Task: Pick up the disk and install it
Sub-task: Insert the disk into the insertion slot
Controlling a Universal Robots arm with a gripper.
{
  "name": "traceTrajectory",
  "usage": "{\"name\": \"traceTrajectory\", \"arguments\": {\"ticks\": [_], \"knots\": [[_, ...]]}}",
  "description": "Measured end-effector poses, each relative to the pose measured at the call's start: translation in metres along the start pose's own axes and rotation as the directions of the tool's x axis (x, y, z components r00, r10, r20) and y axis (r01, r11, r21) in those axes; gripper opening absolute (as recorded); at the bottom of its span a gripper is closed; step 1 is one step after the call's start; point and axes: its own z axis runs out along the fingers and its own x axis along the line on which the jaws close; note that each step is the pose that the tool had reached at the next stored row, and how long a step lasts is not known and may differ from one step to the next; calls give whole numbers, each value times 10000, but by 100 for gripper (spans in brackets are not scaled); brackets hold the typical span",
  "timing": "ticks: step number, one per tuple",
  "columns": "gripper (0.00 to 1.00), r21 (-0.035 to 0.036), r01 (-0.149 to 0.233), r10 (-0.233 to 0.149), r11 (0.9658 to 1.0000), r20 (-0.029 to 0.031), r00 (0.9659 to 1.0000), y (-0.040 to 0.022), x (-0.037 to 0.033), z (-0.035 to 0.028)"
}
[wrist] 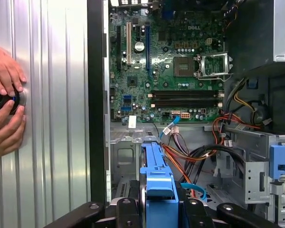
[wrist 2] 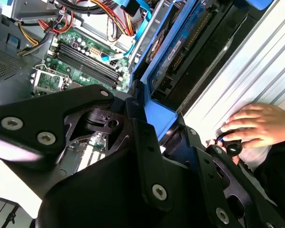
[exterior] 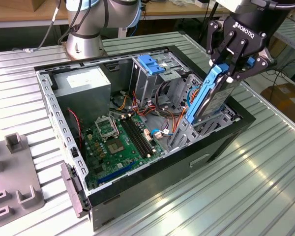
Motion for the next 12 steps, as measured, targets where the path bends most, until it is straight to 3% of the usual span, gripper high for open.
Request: {"name": "traceTrajectory", "arguments": {"ticks": [12], "knots": [[37, 0, 0, 0, 10000, -4, 10000, 0, 2, 141]]}}
